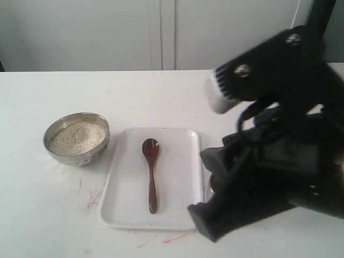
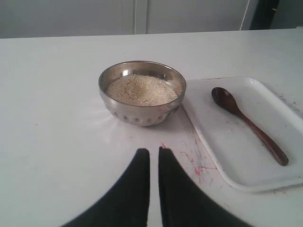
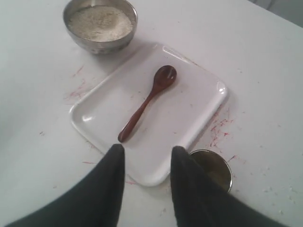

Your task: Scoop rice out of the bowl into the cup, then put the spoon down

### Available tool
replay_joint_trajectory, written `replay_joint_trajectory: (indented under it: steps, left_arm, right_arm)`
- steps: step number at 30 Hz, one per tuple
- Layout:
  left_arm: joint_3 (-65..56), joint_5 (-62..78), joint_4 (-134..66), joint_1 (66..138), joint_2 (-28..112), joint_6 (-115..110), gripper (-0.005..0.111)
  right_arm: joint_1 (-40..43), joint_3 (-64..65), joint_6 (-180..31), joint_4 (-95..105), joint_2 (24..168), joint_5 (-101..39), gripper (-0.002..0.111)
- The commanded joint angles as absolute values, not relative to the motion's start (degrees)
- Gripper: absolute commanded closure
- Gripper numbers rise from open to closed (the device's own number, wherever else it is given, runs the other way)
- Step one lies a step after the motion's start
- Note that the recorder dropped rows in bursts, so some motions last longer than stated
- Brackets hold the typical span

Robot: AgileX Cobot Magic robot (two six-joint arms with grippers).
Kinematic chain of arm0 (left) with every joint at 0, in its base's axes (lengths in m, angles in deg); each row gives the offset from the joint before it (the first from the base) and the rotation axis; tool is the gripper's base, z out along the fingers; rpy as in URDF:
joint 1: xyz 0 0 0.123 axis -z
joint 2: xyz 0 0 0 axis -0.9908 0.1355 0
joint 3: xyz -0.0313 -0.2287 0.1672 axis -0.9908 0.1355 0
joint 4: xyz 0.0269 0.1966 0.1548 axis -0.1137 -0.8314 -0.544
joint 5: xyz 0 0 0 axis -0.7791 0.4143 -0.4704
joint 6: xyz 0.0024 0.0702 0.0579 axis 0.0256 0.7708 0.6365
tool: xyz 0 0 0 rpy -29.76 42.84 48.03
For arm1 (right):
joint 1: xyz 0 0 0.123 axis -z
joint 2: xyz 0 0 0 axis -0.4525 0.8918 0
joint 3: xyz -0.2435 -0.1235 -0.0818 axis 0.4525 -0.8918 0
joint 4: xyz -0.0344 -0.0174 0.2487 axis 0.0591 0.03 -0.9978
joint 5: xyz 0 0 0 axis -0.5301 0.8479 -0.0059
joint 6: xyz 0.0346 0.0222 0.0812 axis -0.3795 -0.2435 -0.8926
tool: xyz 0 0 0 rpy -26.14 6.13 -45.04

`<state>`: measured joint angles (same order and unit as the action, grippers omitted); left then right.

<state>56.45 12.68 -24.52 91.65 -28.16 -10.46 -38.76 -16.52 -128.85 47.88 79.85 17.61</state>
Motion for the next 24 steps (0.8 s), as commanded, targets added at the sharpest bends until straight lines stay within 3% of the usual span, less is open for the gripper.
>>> replay_joint_trajectory:
  steps: [1,12,24]
  left_arm:
    - [56.08,12.48,-23.97,92.02,-28.12,-10.48,0.092]
    - [56.08,12.48,-23.97,92.02,-28.12,-10.48,0.092]
    - [56.08,12.48,-23.97,92.02,-28.12,-10.48,0.092]
  right_arm:
    - [-39.31,-17.83,-122.15,44.18,72.42,20.37,0.076]
    - [-39.31,-17.83,-122.22,49.6,68.57,27.51,0.076]
    - [-39.31,-22.23,-128.25,57.5,62.78,19.63,0.076]
